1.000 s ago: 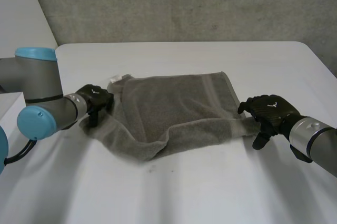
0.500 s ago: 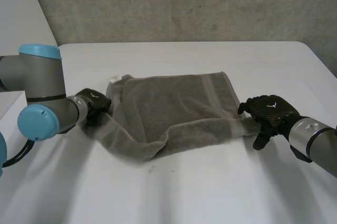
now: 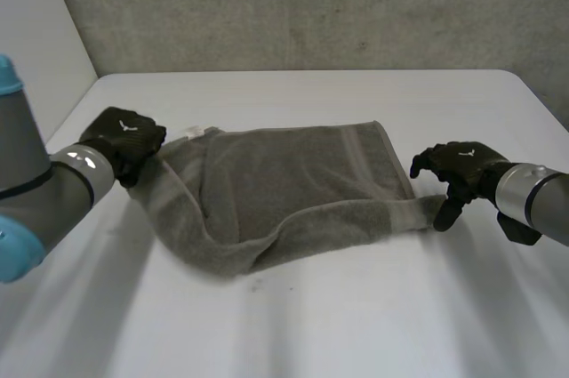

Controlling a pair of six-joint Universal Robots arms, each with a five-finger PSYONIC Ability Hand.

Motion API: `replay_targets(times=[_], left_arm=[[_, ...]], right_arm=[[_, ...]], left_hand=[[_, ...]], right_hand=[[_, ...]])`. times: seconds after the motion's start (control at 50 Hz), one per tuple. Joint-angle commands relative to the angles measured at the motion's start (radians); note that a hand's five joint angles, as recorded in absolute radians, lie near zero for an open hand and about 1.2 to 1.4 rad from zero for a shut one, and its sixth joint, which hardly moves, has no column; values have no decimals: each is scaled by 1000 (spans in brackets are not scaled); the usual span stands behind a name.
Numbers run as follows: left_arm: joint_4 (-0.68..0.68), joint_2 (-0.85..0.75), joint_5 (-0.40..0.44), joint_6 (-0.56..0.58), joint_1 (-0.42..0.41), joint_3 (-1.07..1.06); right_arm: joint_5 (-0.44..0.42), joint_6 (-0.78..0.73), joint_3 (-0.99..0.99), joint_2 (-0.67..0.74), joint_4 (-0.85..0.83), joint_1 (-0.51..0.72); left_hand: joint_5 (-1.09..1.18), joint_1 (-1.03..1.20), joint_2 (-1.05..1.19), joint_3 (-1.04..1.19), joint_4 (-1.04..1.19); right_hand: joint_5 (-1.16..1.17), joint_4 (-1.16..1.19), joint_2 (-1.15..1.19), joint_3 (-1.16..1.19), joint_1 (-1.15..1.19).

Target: Fold the towel.

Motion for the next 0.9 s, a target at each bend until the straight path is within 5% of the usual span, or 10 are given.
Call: replay_targets(times=[0.02, 0.1, 0.14, 0.18, 0.32, 0.62, 0.82, 0.9], left_arm=[[143, 102, -6, -1, 3, -144], [150, 114, -6, -12, 5, -169], [150, 117, -4, -26, 6, -175], [152, 122, -4, -68, 13, -177], [156, 178, -4, -190, 46, -134], [149, 385, -10, -483, 148, 133], [37, 382, -38, -569, 177, 293], [-2, 324, -32, -563, 178, 288]], right_arm=[[43, -15, -98, 124, 35, 8], [86, -46, -131, 178, 29, 22], [120, -90, -167, 217, 29, 49], [125, -103, -174, 218, 29, 51], [128, -108, -184, 120, 39, 48], [109, -83, -391, -383, 36, -47], [116, -72, -551, -380, 92, -75], [100, -92, -557, -276, 173, -80]], left_hand=[[192, 222, 181, 183, 180], [192, 222, 181, 183, 180], [192, 222, 181, 183, 180], [192, 222, 181, 183, 180], [192, 222, 181, 183, 180], [192, 222, 181, 183, 180], [192, 222, 181, 183, 180], [192, 222, 181, 183, 180]], right_hand=[[119, 107, 150, 113, 176], [228, 216, 259, 221, 285], [823, 811, 854, 817, 880], [957, 945, 988, 950, 1014], [958, 946, 989, 951, 1015], [958, 946, 989, 951, 1015], [958, 946, 989, 951, 1015], [958, 946, 989, 951, 1015]])
